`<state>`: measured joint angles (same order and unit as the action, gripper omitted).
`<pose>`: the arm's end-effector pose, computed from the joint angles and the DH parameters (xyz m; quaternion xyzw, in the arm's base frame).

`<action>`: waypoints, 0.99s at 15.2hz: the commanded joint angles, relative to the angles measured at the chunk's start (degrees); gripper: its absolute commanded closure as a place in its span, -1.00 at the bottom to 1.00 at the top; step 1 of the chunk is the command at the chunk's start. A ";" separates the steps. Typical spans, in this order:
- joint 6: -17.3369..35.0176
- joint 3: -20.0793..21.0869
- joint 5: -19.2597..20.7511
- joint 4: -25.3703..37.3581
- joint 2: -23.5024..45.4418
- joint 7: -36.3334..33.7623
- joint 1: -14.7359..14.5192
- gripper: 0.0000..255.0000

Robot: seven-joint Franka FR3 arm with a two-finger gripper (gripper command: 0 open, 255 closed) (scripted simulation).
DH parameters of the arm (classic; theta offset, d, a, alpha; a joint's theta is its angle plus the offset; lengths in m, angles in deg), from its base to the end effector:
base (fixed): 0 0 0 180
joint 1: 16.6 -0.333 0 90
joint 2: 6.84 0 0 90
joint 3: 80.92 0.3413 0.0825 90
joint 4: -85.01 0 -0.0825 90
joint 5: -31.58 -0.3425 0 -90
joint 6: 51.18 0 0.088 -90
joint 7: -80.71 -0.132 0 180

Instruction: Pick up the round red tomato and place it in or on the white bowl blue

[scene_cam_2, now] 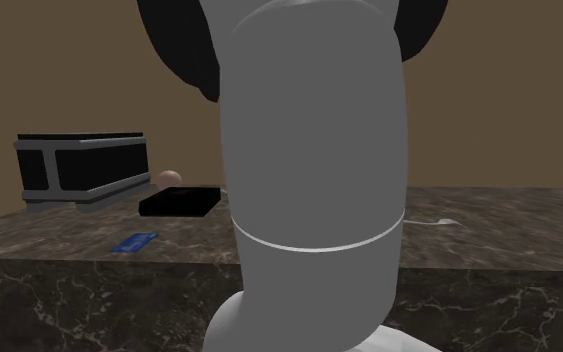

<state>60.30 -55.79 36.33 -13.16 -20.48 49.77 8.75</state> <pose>0.4798 0.0233 0.7099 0.9385 -0.2492 0.2373 0.0291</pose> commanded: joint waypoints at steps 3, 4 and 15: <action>3.21 -0.20 -0.35 -4.14 -1.06 -0.11 -0.12 1.00; 3.99 -0.23 -0.41 -5.13 -1.28 -0.16 -0.16 1.00; 5.66 -0.28 -0.53 -7.21 -1.72 -0.28 -0.23 -1.00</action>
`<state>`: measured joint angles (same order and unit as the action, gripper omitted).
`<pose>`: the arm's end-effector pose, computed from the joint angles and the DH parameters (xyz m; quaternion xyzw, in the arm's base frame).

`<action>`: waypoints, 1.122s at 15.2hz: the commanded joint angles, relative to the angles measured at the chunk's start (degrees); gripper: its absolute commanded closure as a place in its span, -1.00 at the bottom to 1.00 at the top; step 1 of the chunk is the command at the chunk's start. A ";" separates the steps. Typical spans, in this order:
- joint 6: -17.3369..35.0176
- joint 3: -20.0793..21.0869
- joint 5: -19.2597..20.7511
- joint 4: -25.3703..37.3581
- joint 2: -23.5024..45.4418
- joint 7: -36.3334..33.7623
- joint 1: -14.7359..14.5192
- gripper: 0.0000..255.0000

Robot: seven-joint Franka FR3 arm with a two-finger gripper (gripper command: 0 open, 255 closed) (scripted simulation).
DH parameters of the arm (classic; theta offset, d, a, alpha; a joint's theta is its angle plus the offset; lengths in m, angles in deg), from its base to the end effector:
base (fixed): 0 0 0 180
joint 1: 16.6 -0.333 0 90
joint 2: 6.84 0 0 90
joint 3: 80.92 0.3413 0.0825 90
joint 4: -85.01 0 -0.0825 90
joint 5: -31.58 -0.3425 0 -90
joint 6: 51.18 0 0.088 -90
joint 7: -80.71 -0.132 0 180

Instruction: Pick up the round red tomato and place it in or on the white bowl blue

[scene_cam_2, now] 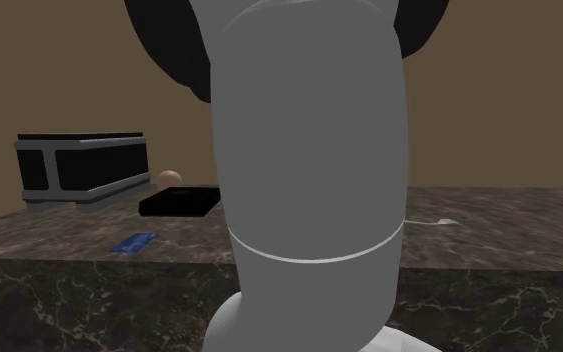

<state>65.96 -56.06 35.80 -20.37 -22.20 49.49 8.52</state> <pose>0.4790 0.0240 0.6764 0.9384 -0.2491 0.2376 0.0291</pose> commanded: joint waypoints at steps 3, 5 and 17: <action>0.01 0.00 0.00 0.01 0.00 0.00 0.00 -1.00; 0.00 0.00 0.00 0.01 0.00 0.00 0.00 -1.00; -6.72 -0.33 -0.98 4.92 -1.98 0.66 -0.35 -1.00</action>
